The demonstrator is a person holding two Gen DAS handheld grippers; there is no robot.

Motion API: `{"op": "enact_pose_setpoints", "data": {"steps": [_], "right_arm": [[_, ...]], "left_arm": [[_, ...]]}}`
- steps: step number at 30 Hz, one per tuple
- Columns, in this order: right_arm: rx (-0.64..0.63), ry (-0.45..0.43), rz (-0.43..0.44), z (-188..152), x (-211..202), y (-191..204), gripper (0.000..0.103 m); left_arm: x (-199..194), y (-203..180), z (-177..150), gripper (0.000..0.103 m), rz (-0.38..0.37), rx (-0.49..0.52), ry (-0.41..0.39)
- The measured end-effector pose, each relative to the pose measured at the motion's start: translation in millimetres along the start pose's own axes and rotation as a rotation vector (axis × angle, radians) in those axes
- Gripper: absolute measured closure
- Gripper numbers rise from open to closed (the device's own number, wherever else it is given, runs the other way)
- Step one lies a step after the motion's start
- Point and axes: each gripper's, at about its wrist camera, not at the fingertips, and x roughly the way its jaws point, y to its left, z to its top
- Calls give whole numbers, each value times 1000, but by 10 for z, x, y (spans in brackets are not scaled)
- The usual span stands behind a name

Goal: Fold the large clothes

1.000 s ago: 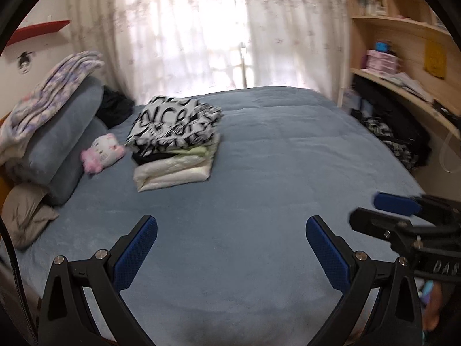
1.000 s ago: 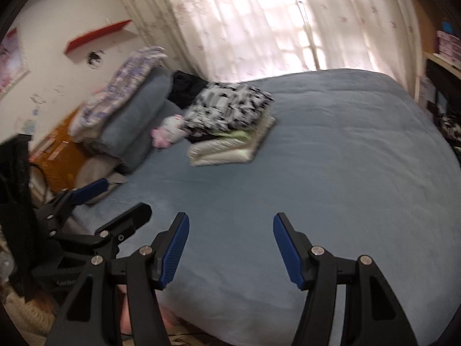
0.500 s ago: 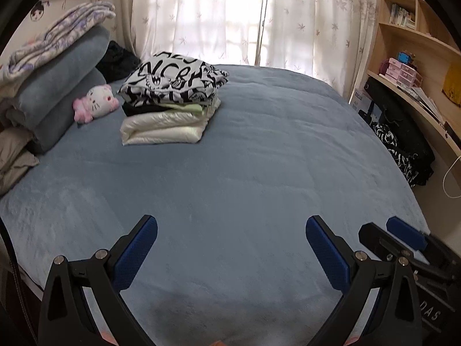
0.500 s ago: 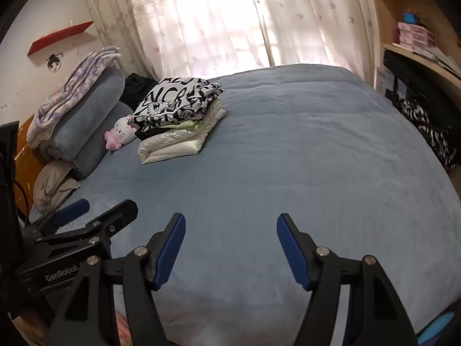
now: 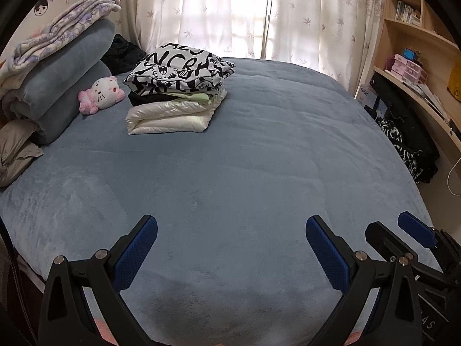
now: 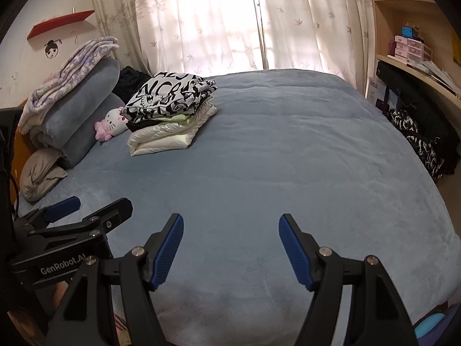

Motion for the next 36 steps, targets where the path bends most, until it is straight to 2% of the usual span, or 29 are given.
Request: {"op": "enact_pose_setpoints", "data": {"steps": [8,36], "right_arm": [[12,21,10,-8,36,-11,34],[28,14,16,-8,56,-50,34]], "left_arm": [[27,1,-15,1,4,2,14],[5,-65,-35,2,12,10,17]]}}
